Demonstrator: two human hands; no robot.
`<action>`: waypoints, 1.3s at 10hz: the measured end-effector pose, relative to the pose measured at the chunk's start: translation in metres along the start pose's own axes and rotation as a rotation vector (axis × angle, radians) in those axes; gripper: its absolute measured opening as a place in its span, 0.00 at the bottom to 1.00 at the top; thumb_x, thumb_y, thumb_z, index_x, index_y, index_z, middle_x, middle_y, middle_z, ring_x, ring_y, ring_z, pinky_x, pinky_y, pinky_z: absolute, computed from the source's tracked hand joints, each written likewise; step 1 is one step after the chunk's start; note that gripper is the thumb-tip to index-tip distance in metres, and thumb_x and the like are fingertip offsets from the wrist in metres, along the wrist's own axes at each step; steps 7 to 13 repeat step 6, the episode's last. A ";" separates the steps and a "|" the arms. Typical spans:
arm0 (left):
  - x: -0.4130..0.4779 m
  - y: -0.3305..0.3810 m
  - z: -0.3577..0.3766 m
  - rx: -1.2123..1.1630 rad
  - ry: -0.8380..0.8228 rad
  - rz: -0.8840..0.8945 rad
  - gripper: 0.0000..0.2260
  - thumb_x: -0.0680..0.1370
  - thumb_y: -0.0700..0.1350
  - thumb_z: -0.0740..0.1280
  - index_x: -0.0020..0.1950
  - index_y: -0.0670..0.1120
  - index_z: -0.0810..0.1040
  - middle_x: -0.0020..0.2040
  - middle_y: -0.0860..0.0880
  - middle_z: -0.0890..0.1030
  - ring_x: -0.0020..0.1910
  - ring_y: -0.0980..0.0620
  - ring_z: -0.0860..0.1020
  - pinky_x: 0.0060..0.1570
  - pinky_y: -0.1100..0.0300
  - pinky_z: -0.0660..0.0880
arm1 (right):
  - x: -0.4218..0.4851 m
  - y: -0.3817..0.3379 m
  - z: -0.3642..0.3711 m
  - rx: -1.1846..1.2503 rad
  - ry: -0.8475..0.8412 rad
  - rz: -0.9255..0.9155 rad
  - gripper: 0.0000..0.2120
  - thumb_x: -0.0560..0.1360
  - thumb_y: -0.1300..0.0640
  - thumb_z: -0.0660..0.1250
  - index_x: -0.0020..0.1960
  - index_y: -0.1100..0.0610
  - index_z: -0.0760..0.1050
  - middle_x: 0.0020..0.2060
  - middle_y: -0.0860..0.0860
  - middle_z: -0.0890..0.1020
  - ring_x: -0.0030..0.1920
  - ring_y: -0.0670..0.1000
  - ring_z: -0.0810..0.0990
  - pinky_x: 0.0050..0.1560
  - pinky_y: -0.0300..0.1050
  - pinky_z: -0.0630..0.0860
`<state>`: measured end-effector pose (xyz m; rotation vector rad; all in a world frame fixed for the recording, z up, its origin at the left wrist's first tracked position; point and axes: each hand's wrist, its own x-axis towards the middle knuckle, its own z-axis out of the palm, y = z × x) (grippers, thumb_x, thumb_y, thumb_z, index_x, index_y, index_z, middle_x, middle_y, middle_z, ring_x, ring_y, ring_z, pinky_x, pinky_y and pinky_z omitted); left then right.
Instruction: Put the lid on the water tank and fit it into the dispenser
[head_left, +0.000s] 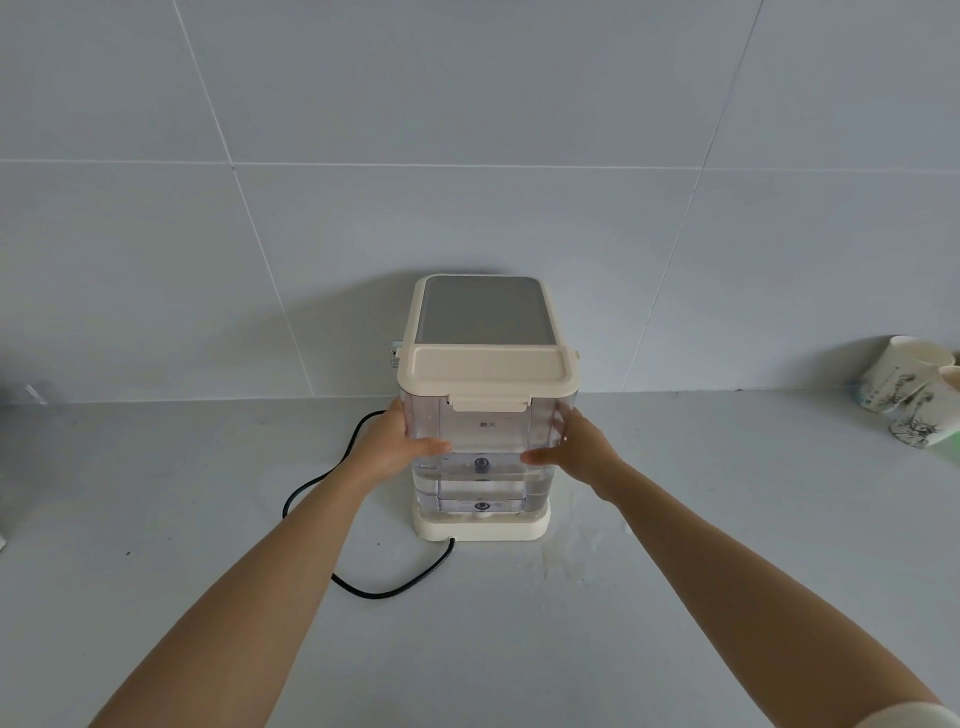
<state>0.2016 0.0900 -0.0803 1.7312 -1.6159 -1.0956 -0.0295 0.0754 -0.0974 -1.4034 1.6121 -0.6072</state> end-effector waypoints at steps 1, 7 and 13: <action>0.001 -0.002 -0.001 -0.004 -0.002 0.012 0.28 0.70 0.43 0.73 0.67 0.43 0.67 0.52 0.50 0.76 0.60 0.46 0.74 0.55 0.59 0.68 | 0.001 0.001 0.000 -0.008 -0.004 0.002 0.41 0.63 0.57 0.77 0.71 0.55 0.60 0.67 0.54 0.73 0.66 0.57 0.71 0.62 0.50 0.70; -0.015 0.008 -0.003 -0.020 0.144 0.098 0.46 0.67 0.47 0.75 0.76 0.48 0.49 0.74 0.51 0.65 0.72 0.49 0.65 0.69 0.52 0.65 | -0.015 -0.007 -0.004 -0.157 0.070 -0.212 0.53 0.65 0.50 0.75 0.74 0.58 0.40 0.71 0.55 0.66 0.69 0.60 0.69 0.66 0.56 0.71; -0.015 0.008 -0.003 -0.020 0.144 0.098 0.46 0.67 0.47 0.75 0.76 0.48 0.49 0.74 0.51 0.65 0.72 0.49 0.65 0.69 0.52 0.65 | -0.015 -0.007 -0.004 -0.157 0.070 -0.212 0.53 0.65 0.50 0.75 0.74 0.58 0.40 0.71 0.55 0.66 0.69 0.60 0.69 0.66 0.56 0.71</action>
